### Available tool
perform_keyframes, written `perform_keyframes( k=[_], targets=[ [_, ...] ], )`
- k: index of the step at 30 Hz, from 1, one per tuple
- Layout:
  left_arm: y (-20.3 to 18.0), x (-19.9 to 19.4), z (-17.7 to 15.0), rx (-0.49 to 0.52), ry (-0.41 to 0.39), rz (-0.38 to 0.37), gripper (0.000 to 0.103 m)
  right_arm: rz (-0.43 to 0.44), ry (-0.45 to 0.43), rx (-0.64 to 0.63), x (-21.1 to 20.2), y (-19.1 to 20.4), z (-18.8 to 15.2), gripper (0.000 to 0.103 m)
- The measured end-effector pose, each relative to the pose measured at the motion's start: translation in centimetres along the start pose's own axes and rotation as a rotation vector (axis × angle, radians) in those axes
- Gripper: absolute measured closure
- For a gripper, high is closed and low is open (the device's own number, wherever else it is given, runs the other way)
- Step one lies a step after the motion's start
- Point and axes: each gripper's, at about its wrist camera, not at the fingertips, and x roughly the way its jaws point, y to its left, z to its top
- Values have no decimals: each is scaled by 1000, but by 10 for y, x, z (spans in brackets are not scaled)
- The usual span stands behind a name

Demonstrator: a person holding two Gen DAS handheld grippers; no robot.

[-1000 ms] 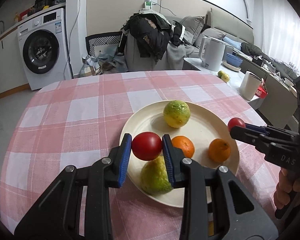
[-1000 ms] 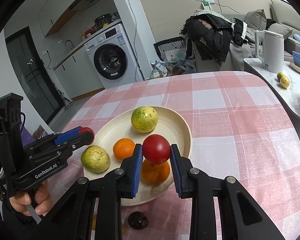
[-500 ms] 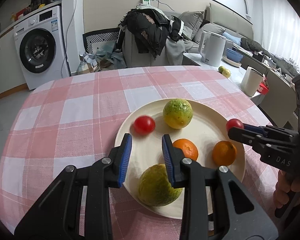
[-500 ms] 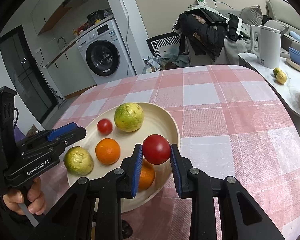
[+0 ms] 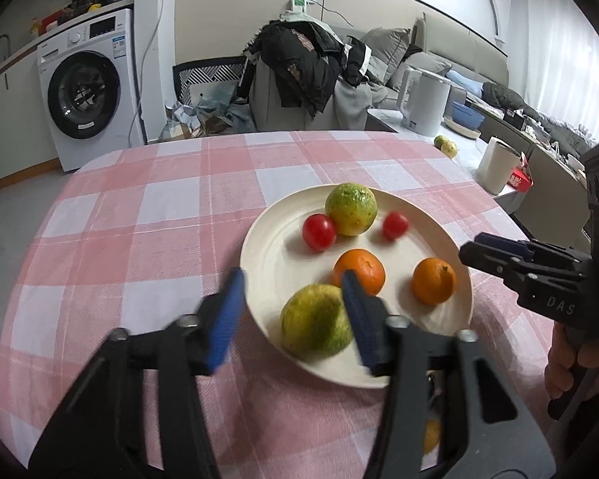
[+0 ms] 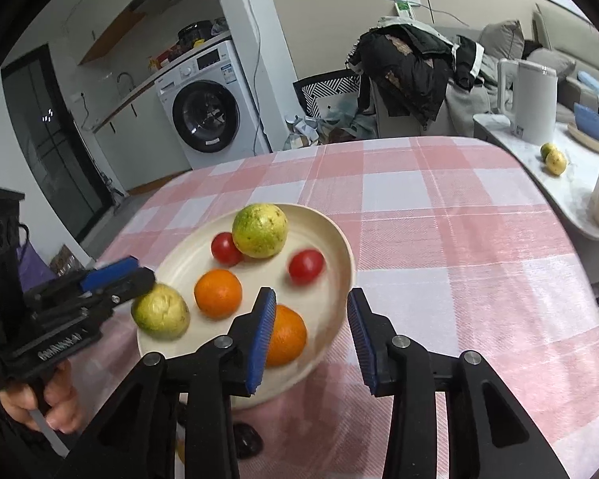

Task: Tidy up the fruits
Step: 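Move both tools back toward the small brown round fruits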

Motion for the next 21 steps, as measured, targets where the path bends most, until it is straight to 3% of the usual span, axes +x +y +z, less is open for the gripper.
perform_keyframes(
  k=[2,6,8,11,14,18,21],
  targets=[
    [0,-10,-4,-2,-19,3,43,-3,0,-13,-7,-1,-5,57],
    [-2,-29,-12,-7,-42,1,22,-14,-6,-24,-21,-1,-16,39],
    [-4,-40,-17,-8,-54,-1,21,-31,-11,-31,-26,1,-22,17],
    [-8,-50,-26,0,-45,-4,18,-43,-8,-32,-31,4,-28,3],
    [-13,-60,-35,10,-41,-11,17,-19,17,-24,-33,7,-33,0],
    [-19,-75,-48,26,-52,12,1,-27,28,-84,-37,16,-45,0],
    [-25,-85,-55,48,-70,22,1,-39,37,-116,-41,21,-51,0]
  ],
)
